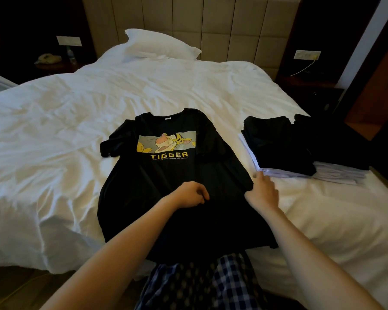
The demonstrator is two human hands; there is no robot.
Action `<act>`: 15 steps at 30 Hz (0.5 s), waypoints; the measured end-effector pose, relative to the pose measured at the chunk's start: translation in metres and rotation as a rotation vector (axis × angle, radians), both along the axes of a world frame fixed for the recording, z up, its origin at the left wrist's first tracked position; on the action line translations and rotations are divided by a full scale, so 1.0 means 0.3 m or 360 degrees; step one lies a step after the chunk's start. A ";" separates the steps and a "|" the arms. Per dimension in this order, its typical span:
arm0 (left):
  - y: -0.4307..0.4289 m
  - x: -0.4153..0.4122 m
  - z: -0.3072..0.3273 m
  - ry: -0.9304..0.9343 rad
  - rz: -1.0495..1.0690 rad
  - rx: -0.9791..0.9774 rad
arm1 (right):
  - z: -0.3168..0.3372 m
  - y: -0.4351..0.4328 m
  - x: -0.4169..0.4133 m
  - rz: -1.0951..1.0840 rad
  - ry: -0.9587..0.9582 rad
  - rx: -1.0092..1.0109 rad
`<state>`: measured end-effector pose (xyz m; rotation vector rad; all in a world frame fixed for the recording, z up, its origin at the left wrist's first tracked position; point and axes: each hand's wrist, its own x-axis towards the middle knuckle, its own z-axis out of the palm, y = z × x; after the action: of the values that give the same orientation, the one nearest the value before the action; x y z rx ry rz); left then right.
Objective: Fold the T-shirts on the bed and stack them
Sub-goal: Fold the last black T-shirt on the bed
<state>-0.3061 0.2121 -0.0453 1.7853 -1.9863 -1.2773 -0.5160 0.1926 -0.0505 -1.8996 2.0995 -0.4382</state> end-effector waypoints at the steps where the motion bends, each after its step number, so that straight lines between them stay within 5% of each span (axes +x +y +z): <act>1: -0.024 0.018 0.002 0.0038 0.0082 0.0003 | 0.008 -0.022 0.028 0.0102 -0.0008 0.0003; 10: -0.207 0.142 -0.009 0.0229 0.0557 -0.0125 | 0.031 -0.252 0.228 0.0391 -0.0058 0.0174; 12: -0.250 0.169 -0.022 0.0292 0.0685 -0.0114 | 0.018 -0.309 0.260 0.0320 -0.0301 0.0263; 15: -0.304 0.209 -0.039 0.0495 0.0915 0.0054 | 0.005 -0.384 0.305 -0.0097 -0.1060 0.0366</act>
<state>-0.2434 0.1210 -0.0571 1.8414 -1.1743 -1.2856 -0.4246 0.0774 -0.0489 -1.3179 1.6740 -0.6933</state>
